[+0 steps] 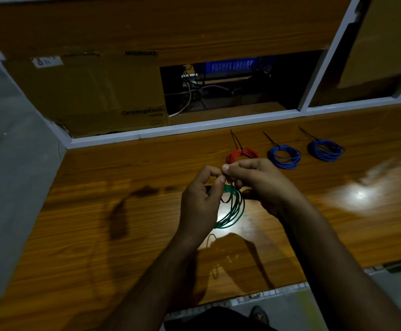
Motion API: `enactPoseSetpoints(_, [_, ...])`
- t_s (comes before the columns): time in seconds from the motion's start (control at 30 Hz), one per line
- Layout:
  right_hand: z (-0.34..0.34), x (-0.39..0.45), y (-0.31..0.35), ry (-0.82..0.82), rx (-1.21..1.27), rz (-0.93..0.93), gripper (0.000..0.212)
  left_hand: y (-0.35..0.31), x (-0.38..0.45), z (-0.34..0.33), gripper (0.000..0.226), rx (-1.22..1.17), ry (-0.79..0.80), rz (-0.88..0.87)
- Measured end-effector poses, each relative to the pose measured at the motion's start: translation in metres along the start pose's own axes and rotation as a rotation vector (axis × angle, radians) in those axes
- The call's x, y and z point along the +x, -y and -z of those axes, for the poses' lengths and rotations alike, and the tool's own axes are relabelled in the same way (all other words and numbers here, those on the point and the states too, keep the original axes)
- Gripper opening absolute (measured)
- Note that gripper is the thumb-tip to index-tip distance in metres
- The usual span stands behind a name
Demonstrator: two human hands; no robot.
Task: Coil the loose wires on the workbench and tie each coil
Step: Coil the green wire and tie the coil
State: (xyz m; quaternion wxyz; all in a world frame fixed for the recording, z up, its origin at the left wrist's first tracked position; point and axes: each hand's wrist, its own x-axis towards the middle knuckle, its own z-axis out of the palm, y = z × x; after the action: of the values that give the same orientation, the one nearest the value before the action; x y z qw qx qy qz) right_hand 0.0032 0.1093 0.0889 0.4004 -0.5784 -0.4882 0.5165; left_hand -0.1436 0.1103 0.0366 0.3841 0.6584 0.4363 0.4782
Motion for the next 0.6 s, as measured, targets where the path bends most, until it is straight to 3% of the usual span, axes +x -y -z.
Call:
enactPoseSetpoints(0.13, [-0.001, 0.007, 0.006, 0.050, 0.085, -0.057, 0.013, 0.000, -0.002, 0.002, 0.012, -0.027, 0.014, 0.027])
enactPoseSetpoints(0.33, [0.004, 0.038, 0.016, -0.199, 0.058, -0.018, 0.010, 0.000, -0.005, 0.001, 0.018, -0.242, 0.073, 0.149])
enactPoseSetpoints(0.47, [0.002, 0.048, 0.031, -0.141, 0.132, 0.068, 0.008, 0.000, -0.004, -0.001, 0.024, -0.428, 0.053, 0.322])
enactPoseSetpoints(0.6, [-0.006, 0.057, 0.042, -0.131, 0.016, 0.206, 0.006, 0.001, -0.001, 0.001, 0.019, -0.459, 0.042, 0.395])
